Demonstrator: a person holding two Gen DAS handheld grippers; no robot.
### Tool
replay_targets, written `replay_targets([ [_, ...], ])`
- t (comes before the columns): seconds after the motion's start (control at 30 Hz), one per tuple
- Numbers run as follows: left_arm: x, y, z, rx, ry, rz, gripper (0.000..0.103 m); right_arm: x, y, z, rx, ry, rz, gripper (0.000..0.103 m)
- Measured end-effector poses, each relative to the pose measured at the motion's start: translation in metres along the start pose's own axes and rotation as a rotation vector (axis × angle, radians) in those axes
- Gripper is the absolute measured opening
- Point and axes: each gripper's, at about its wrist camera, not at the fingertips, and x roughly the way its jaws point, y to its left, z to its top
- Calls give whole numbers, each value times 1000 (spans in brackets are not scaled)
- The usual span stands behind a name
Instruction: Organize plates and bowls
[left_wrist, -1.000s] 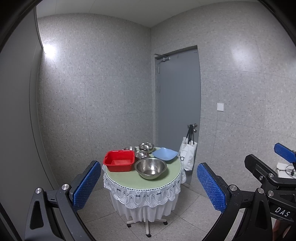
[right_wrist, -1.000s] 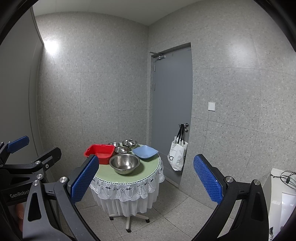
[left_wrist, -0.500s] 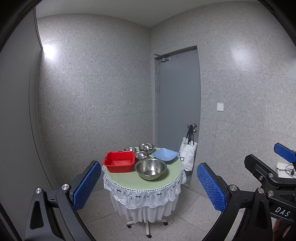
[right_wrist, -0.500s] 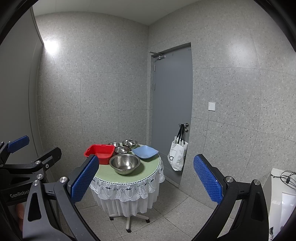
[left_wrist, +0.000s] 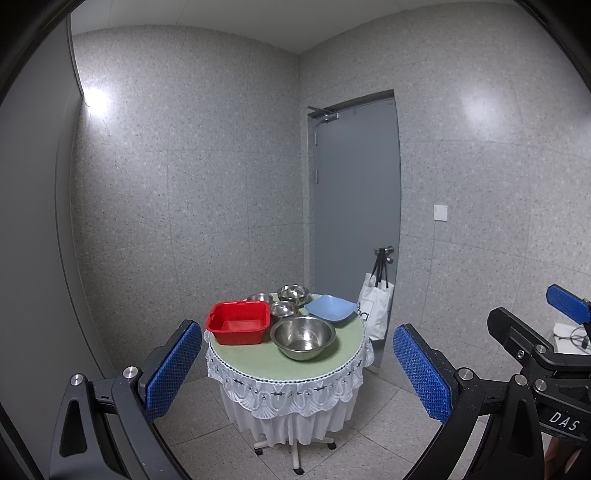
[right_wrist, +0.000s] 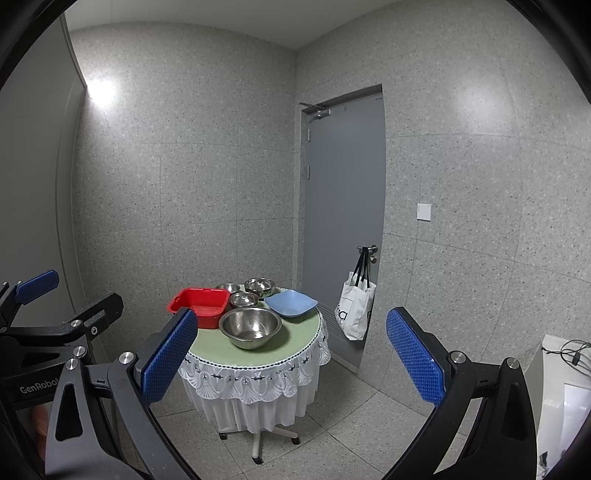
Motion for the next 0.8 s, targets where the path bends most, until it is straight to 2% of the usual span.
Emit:
replay_targets([
  [0.37, 48, 5, 18, -13, 42, 12, 102, 51, 5, 2, -6, 34, 20, 103],
  [0.57, 101, -2, 32, -14, 79, 25, 102, 96, -2, -1, -2, 66, 36, 103],
  [0.8, 184, -14, 52, -22, 114, 74, 102, 172, -9, -2, -3, 98, 87, 103],
])
